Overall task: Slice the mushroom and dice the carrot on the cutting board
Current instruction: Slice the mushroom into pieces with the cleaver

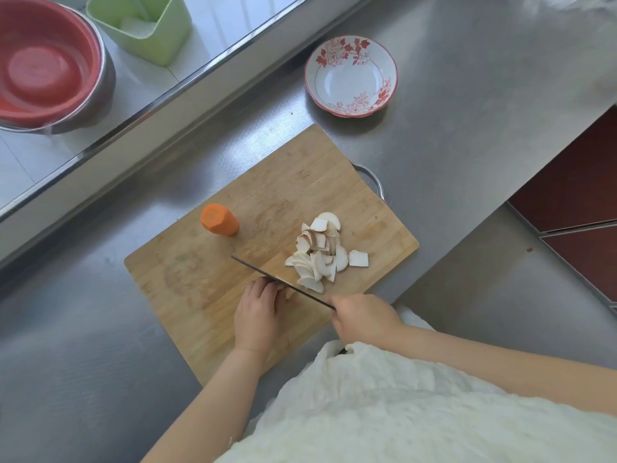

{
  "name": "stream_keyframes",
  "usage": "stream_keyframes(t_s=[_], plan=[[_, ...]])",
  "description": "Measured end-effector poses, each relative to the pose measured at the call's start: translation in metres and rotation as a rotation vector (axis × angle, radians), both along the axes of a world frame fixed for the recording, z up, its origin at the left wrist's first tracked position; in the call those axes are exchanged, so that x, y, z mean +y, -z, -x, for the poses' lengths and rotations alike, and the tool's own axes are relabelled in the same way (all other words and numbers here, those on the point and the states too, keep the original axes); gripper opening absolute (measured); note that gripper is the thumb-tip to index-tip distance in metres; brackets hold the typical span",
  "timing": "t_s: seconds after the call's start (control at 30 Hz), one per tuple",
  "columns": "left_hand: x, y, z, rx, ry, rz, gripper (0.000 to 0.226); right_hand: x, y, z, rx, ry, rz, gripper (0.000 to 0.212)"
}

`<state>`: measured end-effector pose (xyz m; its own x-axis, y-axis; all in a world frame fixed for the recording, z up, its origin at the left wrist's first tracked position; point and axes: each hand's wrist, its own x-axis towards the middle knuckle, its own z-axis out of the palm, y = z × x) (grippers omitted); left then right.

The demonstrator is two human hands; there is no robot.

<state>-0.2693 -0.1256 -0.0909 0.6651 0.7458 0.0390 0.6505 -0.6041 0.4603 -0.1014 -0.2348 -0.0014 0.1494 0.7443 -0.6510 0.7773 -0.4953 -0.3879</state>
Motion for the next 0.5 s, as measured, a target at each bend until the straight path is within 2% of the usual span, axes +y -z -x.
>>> stream_keyframes(t_s=[0.1, 0.5], plan=[[0.0007, 0.0000, -0.0003, -0.002, 0.024, -0.011, 0.029, 0.0005, -0.0020, 0.0012, -0.001, -0.003, 0.008, 0.018], [0.0009, 0.0004, 0.0007, -0.032, 0.036, -0.049, 0.032, 0.0053, -0.0053, 0.0091, -0.009, 0.015, 0.034, 0.014]])
